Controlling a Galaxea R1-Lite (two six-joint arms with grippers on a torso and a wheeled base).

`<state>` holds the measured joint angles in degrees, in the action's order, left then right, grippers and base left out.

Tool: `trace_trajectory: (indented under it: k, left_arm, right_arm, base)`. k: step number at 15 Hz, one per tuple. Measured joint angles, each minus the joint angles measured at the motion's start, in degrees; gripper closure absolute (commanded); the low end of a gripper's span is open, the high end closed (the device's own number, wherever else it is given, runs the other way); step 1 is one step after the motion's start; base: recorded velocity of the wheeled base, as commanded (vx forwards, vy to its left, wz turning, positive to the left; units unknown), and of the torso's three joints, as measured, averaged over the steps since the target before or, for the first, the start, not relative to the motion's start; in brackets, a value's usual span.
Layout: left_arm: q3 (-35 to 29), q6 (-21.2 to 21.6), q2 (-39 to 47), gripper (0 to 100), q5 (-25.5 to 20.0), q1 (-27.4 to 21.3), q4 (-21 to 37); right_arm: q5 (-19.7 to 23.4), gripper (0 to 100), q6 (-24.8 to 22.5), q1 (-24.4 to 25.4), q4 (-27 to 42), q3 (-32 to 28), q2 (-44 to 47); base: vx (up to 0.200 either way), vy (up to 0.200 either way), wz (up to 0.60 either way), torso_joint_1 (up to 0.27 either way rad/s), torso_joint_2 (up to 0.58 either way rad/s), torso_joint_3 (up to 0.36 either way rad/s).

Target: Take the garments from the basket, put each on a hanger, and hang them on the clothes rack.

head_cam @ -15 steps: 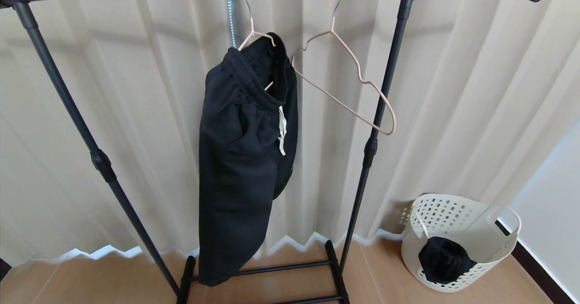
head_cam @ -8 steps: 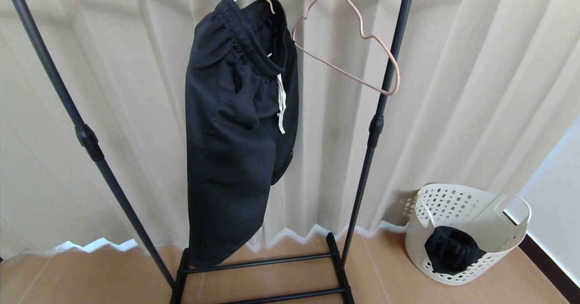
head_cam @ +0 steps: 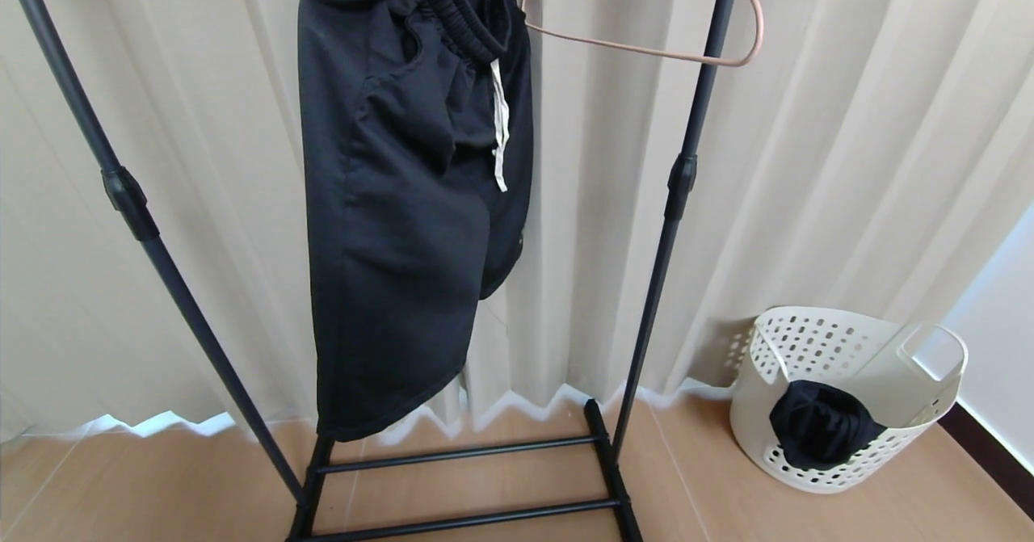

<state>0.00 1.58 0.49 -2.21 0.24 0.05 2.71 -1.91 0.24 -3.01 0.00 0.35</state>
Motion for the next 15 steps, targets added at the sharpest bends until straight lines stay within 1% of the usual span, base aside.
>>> trace_trajectory:
  k: [6,15]
  left_arm:
    - [0.0,-0.06,0.0,0,0.0,0.0,-0.02]
    - [0.0,-0.11,0.04,0,0.0,0.0,-0.05]
  right_arm:
    - [0.0,0,0.0,0.0,-0.02,0.0,0.0]
    - [-0.02,0,0.0,0.0,-0.07,0.0,0.0]
  base:
    - [0.0,-0.2,0.0,0.0,0.03,0.034]
    - [0.0,-0.2,-0.6,0.001,0.0,0.005]
